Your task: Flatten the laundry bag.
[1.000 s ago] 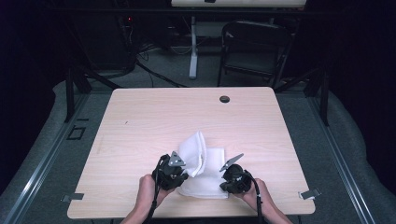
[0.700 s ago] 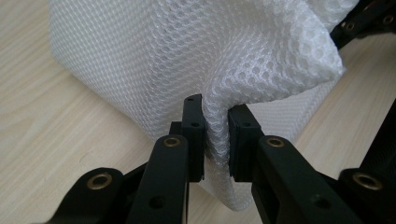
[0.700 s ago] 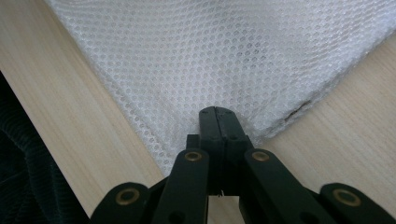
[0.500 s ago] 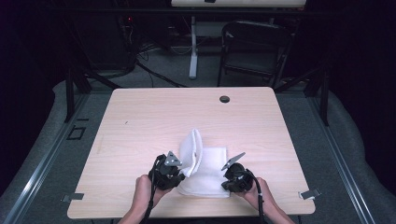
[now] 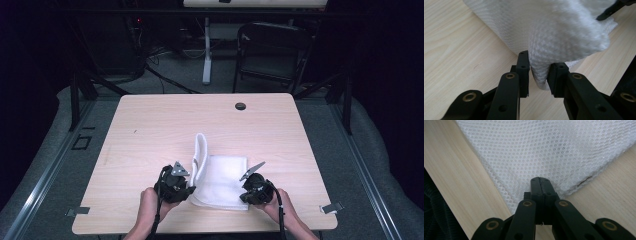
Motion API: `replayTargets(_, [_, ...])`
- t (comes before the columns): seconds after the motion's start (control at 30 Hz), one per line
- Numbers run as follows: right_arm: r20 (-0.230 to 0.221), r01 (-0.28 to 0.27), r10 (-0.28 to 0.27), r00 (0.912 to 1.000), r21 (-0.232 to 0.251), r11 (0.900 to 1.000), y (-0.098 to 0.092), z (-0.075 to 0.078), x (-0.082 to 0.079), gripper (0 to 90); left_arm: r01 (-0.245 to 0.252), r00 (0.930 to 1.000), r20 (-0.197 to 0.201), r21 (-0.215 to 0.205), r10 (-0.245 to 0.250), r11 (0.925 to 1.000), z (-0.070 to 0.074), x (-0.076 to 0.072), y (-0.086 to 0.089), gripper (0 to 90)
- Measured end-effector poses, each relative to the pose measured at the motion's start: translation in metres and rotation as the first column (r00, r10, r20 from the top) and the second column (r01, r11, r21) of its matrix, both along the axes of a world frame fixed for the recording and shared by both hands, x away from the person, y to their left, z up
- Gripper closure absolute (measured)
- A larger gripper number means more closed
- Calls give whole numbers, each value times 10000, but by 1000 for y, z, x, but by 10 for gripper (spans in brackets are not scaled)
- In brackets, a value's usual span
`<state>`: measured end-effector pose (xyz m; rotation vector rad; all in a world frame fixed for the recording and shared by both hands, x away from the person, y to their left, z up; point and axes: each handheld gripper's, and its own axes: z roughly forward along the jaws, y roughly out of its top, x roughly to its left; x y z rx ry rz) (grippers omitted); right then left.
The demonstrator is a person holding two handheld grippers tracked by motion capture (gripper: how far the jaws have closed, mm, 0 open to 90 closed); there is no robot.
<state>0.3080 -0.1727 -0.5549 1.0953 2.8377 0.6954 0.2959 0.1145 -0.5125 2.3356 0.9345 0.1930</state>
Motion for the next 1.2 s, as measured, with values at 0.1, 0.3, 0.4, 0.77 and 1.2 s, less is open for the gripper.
replayTargets(0.1, [-52, 25, -24, 10000, 79, 10000, -1, 0, 1, 900, -123, 9999, -104, 36, 124, 9999, 0, 1, 6, 716])
replayTargets(0.3, [-106, 37, -37, 9999, 45, 10000, -3, 0, 2, 900, -259, 9995, -181, 2, 259, 9997, 4, 0, 17, 635])
replayTargets(0.4, [-231, 56, -54, 9997, 99, 9999, -4, 0, 3, 900, -502, 9985, -240, -185, 497, 9986, 6, -1, 25, 574])
replayTargets(0.77, [-422, 172, -176, 9990, -91, 9998, -11, 2, 6, 900, -1430, 9897, -51, -588, 1429, 9880, 15, -8, 51, 248])
replayTargets(1.2, [227, 245, -254, 9994, 351, 9991, -20, 23, 6, 660, -1490, 9881, 282, -699, 1513, 9864, 18, -7, 52, 183])
